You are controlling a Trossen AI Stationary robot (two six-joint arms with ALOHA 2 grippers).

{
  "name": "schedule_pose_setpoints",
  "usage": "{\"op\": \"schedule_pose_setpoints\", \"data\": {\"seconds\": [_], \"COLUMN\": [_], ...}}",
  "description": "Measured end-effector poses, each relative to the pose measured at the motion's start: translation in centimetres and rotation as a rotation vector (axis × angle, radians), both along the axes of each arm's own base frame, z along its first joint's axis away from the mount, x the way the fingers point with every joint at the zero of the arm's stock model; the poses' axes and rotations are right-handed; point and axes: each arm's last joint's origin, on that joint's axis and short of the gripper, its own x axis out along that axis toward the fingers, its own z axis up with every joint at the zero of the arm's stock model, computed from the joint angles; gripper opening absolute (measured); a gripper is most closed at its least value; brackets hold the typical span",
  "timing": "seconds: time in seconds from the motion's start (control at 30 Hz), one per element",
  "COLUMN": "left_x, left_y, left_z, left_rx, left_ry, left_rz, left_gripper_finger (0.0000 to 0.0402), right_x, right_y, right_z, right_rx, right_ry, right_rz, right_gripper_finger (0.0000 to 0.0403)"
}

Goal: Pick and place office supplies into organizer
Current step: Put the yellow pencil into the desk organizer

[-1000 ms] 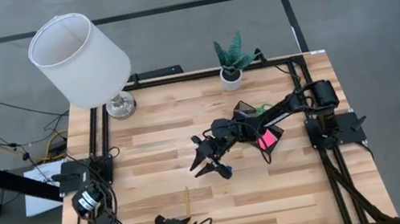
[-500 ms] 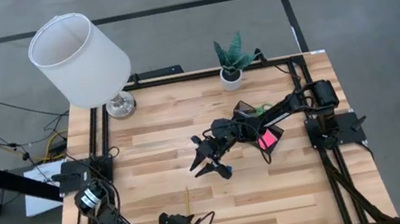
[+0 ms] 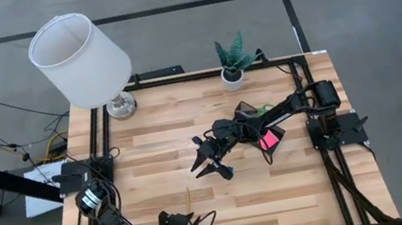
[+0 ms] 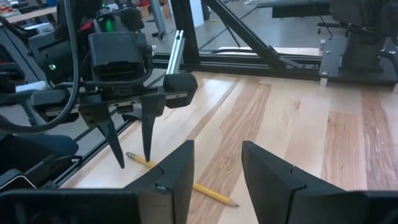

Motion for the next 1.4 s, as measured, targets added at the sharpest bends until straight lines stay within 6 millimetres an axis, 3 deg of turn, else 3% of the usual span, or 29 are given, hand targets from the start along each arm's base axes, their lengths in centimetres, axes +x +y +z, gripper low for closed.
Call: {"op": "schedule_pose_setpoints", "data": {"seconds": [0.8, 1.2, 1.4], "left_x": [-0.5, -0.4, -0.4], "left_y": [1.5, 1.0, 0.3], "left_z": [0.3, -0.3, -0.2], "left_rx": [0.052, -0.141, -0.133], "left_ry": [0.013, 0.115, 0.03], "left_rz": [0.096, 0.166, 0.126], "left_gripper_finger": [0.0116, 0.0116, 0.0116], "right_x": [0.0, 0.0, 0.0], "right_y": [0.0, 0.0, 0.0], "right_z": [0.0, 0.0, 0.0], "right_rx": [0.0, 0.0, 0.0], "right_ry": [0.0, 0.0, 0.0], "right_rz": [0.0, 0.0, 0.0], "right_gripper_finger": [0.0127, 0.0127, 0.0127]}}
